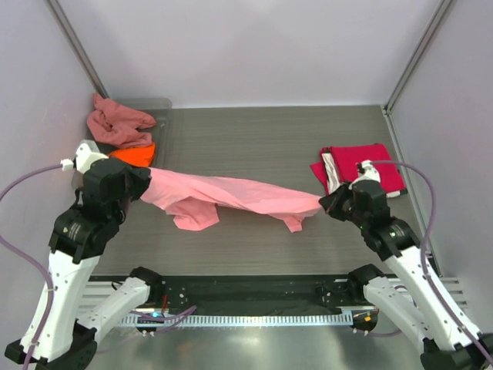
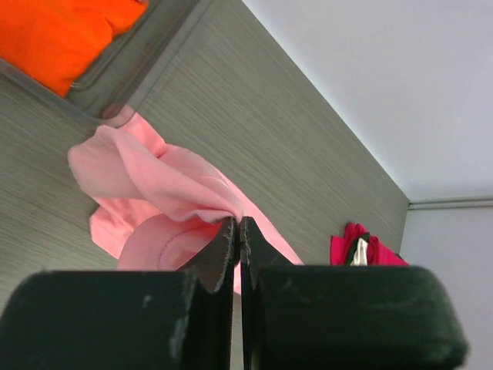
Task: Fold and stack the t-shirts
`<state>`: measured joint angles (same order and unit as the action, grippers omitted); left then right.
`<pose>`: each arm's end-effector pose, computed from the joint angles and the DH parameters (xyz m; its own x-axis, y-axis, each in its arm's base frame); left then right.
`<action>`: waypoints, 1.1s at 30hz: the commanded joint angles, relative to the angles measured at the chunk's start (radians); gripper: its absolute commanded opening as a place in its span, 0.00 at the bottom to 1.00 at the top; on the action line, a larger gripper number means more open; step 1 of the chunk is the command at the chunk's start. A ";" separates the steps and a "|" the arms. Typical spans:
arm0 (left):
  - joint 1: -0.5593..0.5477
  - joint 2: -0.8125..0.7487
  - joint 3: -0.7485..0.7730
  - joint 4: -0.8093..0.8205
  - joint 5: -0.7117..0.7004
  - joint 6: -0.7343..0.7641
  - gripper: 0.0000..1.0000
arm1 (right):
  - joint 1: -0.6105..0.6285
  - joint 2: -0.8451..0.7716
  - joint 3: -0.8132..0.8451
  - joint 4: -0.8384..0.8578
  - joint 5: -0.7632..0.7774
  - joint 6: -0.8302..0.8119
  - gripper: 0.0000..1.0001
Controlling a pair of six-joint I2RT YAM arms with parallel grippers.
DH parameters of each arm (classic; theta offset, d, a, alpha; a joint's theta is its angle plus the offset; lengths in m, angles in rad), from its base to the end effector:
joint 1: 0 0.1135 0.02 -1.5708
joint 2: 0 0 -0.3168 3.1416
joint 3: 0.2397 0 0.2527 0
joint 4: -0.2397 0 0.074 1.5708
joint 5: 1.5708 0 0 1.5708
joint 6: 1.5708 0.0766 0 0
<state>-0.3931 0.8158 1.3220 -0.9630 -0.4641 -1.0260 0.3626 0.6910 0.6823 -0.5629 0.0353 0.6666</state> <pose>0.1206 -0.0129 0.4529 -0.1867 -0.7505 -0.6340 -0.3632 0.6523 -0.6652 0.1398 0.0501 0.2918 -0.5995 0.4335 -0.6728 0.0560 0.8613 0.5050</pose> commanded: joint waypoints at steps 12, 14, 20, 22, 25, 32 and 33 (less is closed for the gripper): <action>0.010 0.143 -0.101 0.113 0.024 0.007 0.00 | -0.013 0.399 0.371 -0.082 0.184 -0.105 0.04; 0.029 0.213 -0.077 0.147 0.048 0.009 0.00 | -0.031 0.490 0.414 -0.042 0.180 -0.107 0.04; 0.137 0.411 -0.035 0.190 0.176 0.001 0.00 | -0.122 0.689 0.456 0.072 0.020 -0.093 0.50; 0.138 0.421 -0.055 0.228 0.179 -0.011 0.00 | -0.122 0.674 0.407 0.103 -0.001 -0.090 0.56; 0.146 0.419 -0.081 0.259 0.180 -0.023 0.00 | -0.122 0.607 0.315 0.150 -0.002 -0.096 0.46; 0.183 0.419 -0.095 0.264 0.180 -0.020 0.00 | -0.122 0.576 0.157 0.231 -0.015 -0.114 0.32; 0.186 0.422 -0.096 0.268 0.186 -0.020 0.00 | -0.122 0.611 0.149 0.239 -0.020 -0.114 0.32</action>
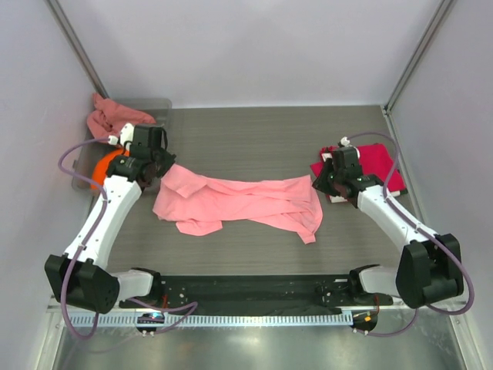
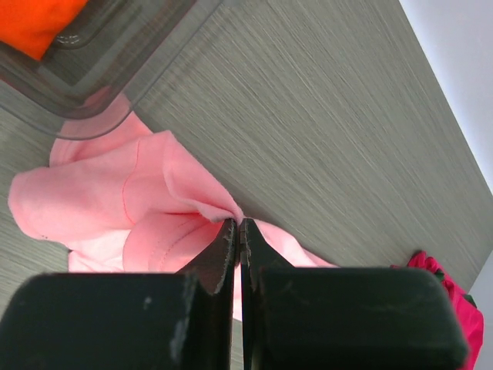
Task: Fold and stack the t-shirts
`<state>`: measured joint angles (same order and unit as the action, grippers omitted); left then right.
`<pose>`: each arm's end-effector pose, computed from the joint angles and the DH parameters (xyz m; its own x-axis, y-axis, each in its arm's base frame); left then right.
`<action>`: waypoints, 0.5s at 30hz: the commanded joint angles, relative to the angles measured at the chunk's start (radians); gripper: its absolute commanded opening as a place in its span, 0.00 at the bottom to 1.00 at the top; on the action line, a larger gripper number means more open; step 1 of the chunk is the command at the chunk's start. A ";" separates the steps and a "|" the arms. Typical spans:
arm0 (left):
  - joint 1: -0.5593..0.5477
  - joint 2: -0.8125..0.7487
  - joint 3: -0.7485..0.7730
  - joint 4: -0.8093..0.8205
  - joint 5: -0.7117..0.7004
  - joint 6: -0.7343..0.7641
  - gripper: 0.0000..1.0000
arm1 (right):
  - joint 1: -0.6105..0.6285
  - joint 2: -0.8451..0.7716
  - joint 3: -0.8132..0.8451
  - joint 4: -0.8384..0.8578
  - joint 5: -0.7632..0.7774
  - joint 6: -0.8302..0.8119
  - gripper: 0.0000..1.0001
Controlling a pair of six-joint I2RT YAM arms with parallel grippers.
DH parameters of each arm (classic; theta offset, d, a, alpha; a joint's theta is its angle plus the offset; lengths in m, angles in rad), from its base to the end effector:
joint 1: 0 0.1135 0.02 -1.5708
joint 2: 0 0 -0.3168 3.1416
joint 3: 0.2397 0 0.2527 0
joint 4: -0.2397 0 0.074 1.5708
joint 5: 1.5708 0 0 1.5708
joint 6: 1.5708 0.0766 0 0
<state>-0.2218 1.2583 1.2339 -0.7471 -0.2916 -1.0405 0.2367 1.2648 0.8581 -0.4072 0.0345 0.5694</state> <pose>0.2732 -0.0390 0.3662 -0.3523 -0.7675 -0.5355 -0.5818 0.6278 -0.5170 0.2700 0.0624 0.2641 -0.7091 0.3832 -0.5918 0.2030 0.9148 0.3491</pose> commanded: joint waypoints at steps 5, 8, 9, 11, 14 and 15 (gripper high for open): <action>0.016 -0.016 -0.017 0.064 0.025 -0.003 0.00 | 0.003 0.133 -0.037 0.172 -0.071 -0.005 0.38; 0.016 -0.013 -0.017 0.065 0.031 0.000 0.00 | 0.003 0.191 -0.037 0.198 -0.073 0.000 0.39; 0.016 -0.011 -0.019 0.068 0.032 0.000 0.00 | 0.004 0.215 -0.039 0.206 -0.071 0.000 0.39; 0.016 -0.011 -0.025 0.069 0.035 0.000 0.00 | 0.003 0.235 -0.048 0.223 -0.071 0.001 0.39; 0.018 -0.007 -0.031 0.072 0.035 -0.003 0.00 | 0.004 0.263 -0.062 0.243 -0.064 0.004 0.39; 0.016 -0.007 -0.031 0.075 0.035 -0.004 0.00 | 0.003 0.269 -0.064 0.243 -0.065 0.004 0.39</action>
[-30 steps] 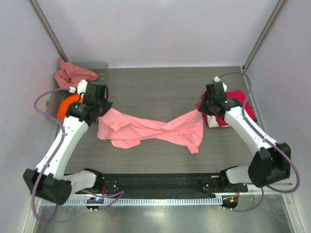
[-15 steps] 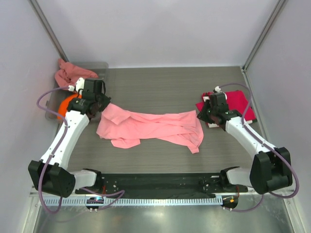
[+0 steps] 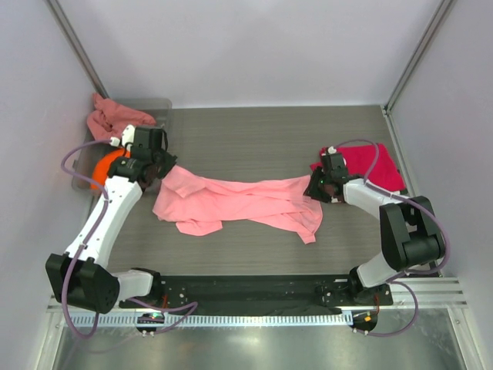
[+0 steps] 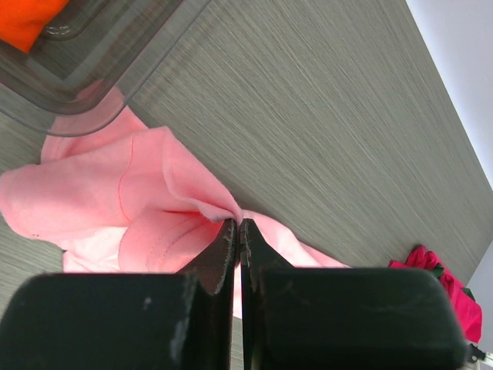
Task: Fold and stack the t-shirts
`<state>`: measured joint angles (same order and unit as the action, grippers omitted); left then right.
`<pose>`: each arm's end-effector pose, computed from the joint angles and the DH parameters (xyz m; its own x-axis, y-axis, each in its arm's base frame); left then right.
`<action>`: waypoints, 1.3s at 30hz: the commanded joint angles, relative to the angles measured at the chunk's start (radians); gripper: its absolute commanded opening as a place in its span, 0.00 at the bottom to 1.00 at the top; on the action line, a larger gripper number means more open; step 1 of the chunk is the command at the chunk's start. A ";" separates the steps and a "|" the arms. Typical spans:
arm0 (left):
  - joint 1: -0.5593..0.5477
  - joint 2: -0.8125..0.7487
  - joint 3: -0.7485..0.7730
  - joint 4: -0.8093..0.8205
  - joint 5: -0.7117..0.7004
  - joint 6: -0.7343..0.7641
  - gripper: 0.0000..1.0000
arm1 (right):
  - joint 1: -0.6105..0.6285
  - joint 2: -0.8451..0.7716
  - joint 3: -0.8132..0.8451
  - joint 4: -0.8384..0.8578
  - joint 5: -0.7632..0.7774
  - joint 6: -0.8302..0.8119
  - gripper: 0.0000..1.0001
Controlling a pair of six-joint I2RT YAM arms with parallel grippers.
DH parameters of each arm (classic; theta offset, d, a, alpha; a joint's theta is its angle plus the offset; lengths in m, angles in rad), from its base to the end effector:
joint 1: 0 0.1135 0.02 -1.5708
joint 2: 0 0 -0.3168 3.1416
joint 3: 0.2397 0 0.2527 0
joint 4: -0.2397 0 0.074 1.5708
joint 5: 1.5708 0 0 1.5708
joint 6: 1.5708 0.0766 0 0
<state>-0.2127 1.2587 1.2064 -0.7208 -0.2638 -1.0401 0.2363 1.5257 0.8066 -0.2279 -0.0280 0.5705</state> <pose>0.2749 -0.0389 0.3588 -0.3639 -0.7732 -0.5193 -0.5779 0.6247 -0.5251 0.3085 0.0765 0.1912 -0.7991 0.3629 -0.4793 0.2158 0.9173 0.3346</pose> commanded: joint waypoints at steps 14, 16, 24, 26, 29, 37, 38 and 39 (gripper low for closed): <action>0.007 -0.025 -0.034 0.043 0.011 -0.002 0.00 | 0.003 -0.013 -0.030 0.075 -0.036 0.000 0.07; 0.007 -0.021 -0.031 0.032 0.009 -0.001 0.00 | 0.003 -0.053 -0.017 0.041 -0.035 0.000 0.01; 0.007 -0.030 -0.053 0.017 0.014 0.002 0.00 | -0.003 -0.258 0.017 -0.080 -0.023 -0.008 0.01; 0.007 -0.051 -0.056 -0.008 0.024 0.008 0.00 | -0.002 -0.329 0.008 -0.122 -0.027 -0.009 0.01; 0.007 -0.102 -0.071 -0.049 0.043 0.023 0.00 | -0.002 -0.438 -0.020 -0.186 -0.047 -0.015 0.01; 0.007 -0.323 -0.218 -0.181 0.026 0.075 0.00 | 0.000 -0.765 -0.179 -0.361 -0.131 0.028 0.01; 0.007 -0.379 -0.258 -0.207 0.023 0.078 0.01 | 0.009 -0.797 -0.217 -0.363 -0.157 0.049 0.01; 0.007 -0.404 -0.278 -0.215 0.020 0.078 0.01 | 0.015 -0.838 -0.228 -0.361 -0.189 0.095 0.01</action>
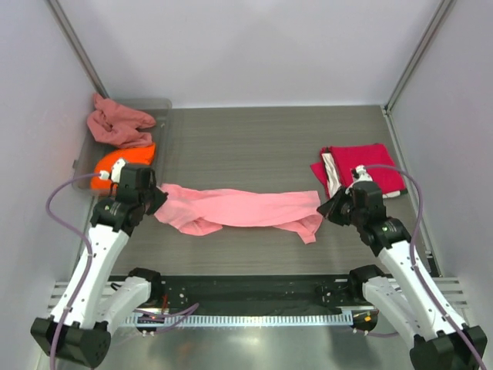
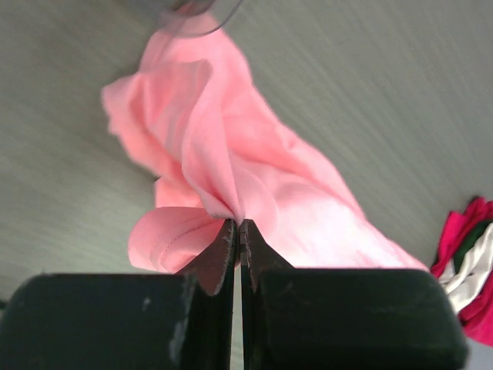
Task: Fold and stack the t-shirts
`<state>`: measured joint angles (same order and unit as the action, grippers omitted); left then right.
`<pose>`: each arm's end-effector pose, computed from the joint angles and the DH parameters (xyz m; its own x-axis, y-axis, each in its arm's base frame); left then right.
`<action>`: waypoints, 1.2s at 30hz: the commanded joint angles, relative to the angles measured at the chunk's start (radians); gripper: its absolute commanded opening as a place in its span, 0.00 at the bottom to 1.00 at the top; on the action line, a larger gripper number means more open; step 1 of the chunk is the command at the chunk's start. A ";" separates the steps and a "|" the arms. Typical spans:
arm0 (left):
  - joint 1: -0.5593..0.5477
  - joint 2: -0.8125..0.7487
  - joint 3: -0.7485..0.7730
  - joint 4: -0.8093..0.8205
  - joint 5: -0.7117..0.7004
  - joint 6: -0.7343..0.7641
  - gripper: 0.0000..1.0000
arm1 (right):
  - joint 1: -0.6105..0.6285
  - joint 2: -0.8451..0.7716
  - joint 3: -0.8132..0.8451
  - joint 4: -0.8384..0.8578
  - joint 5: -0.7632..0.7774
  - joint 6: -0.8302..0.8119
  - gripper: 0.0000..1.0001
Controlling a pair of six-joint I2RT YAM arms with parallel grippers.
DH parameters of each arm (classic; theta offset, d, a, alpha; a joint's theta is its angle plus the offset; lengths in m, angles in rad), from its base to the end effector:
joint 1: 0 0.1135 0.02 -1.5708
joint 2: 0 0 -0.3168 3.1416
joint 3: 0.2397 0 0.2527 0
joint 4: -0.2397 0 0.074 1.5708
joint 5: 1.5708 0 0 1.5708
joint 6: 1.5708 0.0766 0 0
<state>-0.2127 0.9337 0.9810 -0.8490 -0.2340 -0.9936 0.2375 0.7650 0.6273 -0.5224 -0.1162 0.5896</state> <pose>0.1770 -0.0200 0.3330 -0.4233 -0.7425 -0.5191 -0.5625 0.6645 -0.4919 0.1548 0.0466 0.2666 -0.6748 0.4049 -0.6170 0.0632 0.8647 0.4983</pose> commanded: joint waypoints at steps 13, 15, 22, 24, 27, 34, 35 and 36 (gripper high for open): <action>0.007 -0.230 -0.266 -0.056 0.093 0.009 0.70 | 0.017 -0.055 -0.176 -0.031 -0.169 0.115 0.55; 0.007 -0.231 -0.268 -0.058 0.076 0.004 0.80 | 0.017 -0.026 -0.181 -0.028 -0.146 0.104 0.56; 0.007 -0.211 -0.289 -0.085 -0.016 -0.056 0.81 | 0.055 0.109 -0.175 0.007 -0.002 0.101 0.59; 0.007 -0.214 -0.312 -0.071 -0.031 -0.086 0.82 | 0.078 0.163 -0.172 0.025 0.027 0.104 0.59; 0.009 -0.219 -0.344 -0.041 -0.027 -0.119 0.82 | 0.112 0.210 -0.163 0.045 0.062 0.111 0.58; 0.007 -0.156 -0.329 -0.068 -0.025 -0.122 0.82 | 0.146 0.231 -0.149 0.041 0.079 0.127 0.30; 0.007 -0.148 -0.331 -0.076 -0.045 -0.122 0.82 | 0.145 0.217 -0.140 0.033 0.075 0.125 0.24; 0.007 -0.141 -0.334 -0.084 -0.053 -0.132 0.82 | 0.144 0.206 -0.127 0.022 0.072 0.124 0.09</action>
<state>-0.2089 0.7773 0.6315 -0.9253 -0.2359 -1.1007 0.3779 1.0042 0.4465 -0.5133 -0.0647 0.7048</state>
